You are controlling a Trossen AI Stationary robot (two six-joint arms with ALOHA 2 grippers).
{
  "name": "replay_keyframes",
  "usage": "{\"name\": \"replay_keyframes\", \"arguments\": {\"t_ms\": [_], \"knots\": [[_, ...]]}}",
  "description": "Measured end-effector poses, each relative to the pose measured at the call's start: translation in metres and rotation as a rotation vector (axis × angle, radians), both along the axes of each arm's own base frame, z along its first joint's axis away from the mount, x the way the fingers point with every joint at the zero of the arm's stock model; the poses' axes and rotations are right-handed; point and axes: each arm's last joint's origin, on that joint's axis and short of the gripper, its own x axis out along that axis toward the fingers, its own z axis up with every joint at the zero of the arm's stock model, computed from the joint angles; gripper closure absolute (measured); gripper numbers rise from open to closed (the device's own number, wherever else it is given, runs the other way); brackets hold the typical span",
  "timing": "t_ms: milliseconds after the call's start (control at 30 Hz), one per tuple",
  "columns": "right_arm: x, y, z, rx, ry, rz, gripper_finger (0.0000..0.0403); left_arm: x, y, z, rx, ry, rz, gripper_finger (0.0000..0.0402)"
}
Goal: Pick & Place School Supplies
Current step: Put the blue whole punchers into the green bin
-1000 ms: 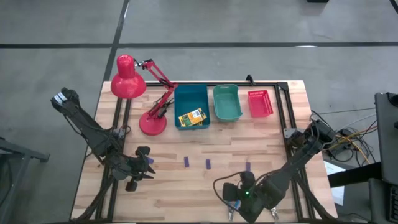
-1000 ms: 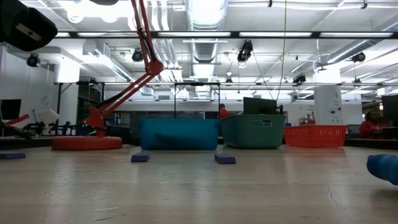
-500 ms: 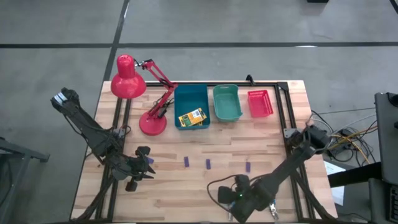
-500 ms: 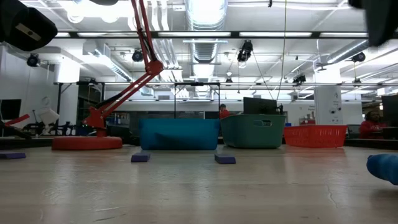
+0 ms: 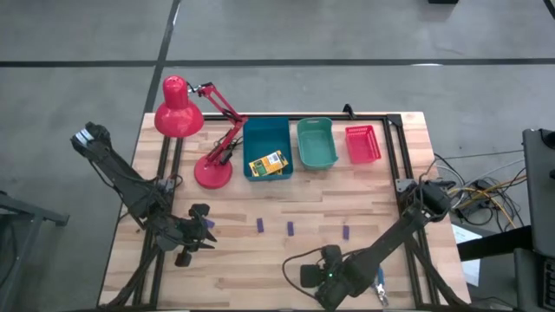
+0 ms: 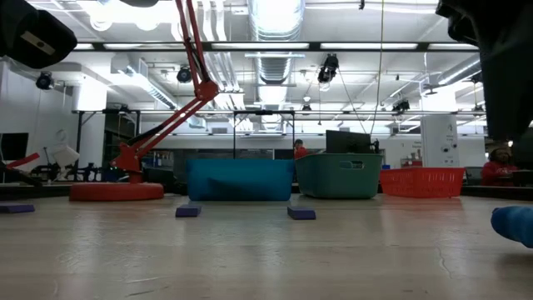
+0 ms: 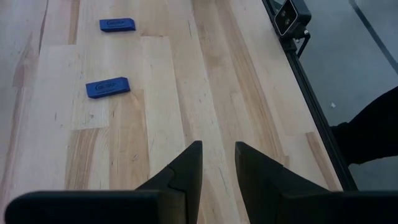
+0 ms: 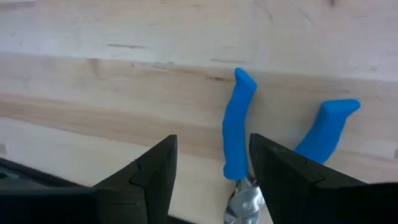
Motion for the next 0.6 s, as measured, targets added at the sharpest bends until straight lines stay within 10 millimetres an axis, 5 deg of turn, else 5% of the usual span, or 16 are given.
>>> {"name": "replay_keyframes", "arguments": {"t_ms": [600], "knots": [[0.012, -0.019, -0.006, 0.103, 0.116, -0.006, 0.0207, 0.0, 0.0, 0.0, 0.0, 0.0, 0.0, 0.0303]]}}
